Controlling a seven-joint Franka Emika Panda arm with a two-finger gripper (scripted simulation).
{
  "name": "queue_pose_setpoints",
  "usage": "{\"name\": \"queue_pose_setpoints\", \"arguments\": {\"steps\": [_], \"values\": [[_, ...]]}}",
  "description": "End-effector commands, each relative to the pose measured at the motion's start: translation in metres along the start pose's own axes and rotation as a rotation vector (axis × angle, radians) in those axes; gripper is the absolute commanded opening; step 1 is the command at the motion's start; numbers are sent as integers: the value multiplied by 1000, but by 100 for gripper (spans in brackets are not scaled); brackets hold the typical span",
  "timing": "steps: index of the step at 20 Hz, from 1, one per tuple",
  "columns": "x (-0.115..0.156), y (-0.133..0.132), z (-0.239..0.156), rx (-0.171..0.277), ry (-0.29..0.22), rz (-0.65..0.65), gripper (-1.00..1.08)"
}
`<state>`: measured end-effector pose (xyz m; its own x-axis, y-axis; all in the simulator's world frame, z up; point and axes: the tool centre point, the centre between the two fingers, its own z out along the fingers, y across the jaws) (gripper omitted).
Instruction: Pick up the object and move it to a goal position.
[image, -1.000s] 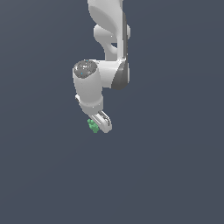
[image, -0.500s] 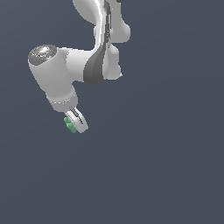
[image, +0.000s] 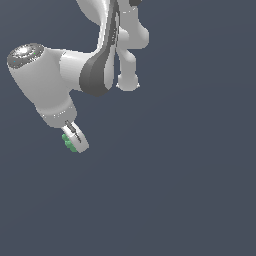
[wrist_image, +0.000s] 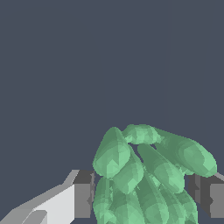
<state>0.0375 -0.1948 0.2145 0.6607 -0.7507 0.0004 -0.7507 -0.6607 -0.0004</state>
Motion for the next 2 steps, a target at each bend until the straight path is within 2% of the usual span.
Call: {"name": "queue_pose_setpoints", "arguments": {"steps": [1,2], "values": [[2,0,-1,0,0,-1,-100],[2,0,-1,0,0,-1,-100]]}}
